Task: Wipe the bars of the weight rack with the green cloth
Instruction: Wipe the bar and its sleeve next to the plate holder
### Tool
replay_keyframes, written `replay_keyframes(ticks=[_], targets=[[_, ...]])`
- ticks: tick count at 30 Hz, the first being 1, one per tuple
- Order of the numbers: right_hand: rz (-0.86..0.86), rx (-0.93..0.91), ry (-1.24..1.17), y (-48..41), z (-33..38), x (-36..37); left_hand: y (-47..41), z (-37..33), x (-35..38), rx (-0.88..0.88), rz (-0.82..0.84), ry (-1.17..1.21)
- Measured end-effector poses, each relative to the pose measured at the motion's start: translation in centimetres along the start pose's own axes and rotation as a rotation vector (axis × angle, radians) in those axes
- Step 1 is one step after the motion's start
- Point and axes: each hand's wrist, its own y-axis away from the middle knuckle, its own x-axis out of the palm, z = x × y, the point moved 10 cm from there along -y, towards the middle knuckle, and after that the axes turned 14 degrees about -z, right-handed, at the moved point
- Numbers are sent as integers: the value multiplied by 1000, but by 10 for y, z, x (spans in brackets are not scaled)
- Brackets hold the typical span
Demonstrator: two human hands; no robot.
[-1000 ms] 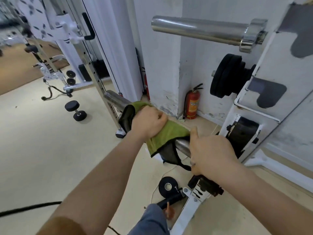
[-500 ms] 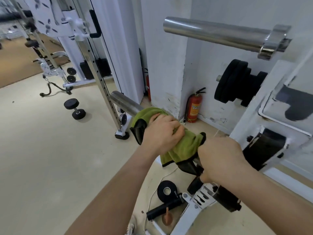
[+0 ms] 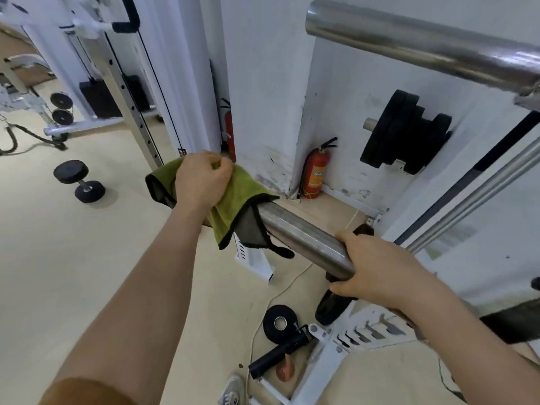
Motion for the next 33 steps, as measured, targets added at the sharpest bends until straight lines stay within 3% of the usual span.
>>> replay_keyframes(ticks=[4,6,9,13,16,18,21,24,27,33], targets=[[-114,61,11,-2,6,-3,-1,71,19,-743,-7,534],[-155,75,54,-2,7,-4,14,87,30,-994,-13,735],[-132,88,46,-2,4,-2,23,92,40,-1162,-74,982],[-44,125,-62,-5,-1,1,36,109,1,-1313,-325,976],[-32,130,-99,-5,-2,4,26,90,-47,-1184,-475,1024],[-17,132,-104,-6,-3,5,25,43,-66,-995,-406,1027],[20,133,-166,-6,-3,5,51,-31,-42,-659,-25,881],[29,111,-197,-6,-1,6,99,-64,8,-114,371,404],[14,60,-250,-7,1,7,111,-58,9,-78,341,387],[-275,55,-843,-22,38,-43,102,-74,-38,-22,95,491]])
